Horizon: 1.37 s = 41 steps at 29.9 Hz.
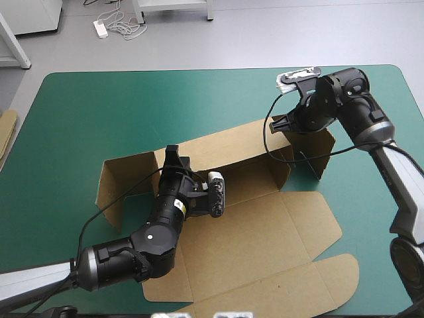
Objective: Fold the box
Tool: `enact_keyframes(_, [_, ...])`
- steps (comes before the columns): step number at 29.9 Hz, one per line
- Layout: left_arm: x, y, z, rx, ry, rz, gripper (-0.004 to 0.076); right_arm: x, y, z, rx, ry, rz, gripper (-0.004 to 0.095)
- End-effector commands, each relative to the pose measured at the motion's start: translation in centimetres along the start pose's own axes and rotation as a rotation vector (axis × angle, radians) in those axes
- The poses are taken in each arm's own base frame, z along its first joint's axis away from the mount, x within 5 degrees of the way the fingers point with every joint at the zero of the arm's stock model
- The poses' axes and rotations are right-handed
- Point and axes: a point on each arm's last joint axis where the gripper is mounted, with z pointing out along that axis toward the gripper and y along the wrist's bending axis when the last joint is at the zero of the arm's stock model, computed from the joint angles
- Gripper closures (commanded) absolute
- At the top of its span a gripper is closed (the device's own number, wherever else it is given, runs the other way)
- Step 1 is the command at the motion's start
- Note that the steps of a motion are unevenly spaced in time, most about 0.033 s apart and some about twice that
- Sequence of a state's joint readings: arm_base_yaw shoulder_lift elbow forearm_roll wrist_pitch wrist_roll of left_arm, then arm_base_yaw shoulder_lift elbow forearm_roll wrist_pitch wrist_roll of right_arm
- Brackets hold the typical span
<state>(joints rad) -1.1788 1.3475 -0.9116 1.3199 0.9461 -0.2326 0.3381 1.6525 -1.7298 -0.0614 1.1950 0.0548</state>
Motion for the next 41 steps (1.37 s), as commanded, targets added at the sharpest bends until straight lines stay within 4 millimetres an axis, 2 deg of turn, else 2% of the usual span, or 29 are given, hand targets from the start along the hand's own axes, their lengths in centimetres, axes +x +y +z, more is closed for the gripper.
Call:
enact_keyframes(1, [-0.2, 1.3, -0.7, -0.031, -0.028, -0.040, 0.0733, -1.0, -0.6, -4.4, 0.021, -0.176, 0.011, 0.0927])
enact_keyframes(6, [-0.1, 1.3, -0.7, -0.032, -0.026, -0.040, 0.0733, -2.5, -0.7, -6.9, 0.018, -0.308, 0.017, 0.0926])
enact_keyframes(9, [-0.1, 1.3, -0.7, -0.032, -0.026, -0.040, 0.0733, -3.2, -0.9, -7.4, 0.039, -0.339, 0.013, 0.0925])
enact_keyframes(13, [-0.1, 1.3, -0.7, -0.032, -0.026, -0.040, 0.0733, -4.4, -1.0, -6.0, 0.071, -0.308, 0.012, 0.0925])
enact_keyframes(22, [-0.1, 1.3, -0.7, -0.032, -0.026, -0.040, 0.0733, -6.8, -1.0, -1.4, 0.107, -0.225, 0.011, 0.0927])
enact_keyframes(27, [-0.1, 1.3, -0.7, -0.031, -0.028, -0.040, 0.0733, -6.8, -1.1, -0.4, 0.121, -0.171, 0.015, 0.0927])
enact_keyframes(41, [0.3, 1.3, -0.7, -0.042, 0.019, -0.041, 0.0733, -6.3, -0.6, 0.5, 0.074, -0.132, 0.037, 0.0927])
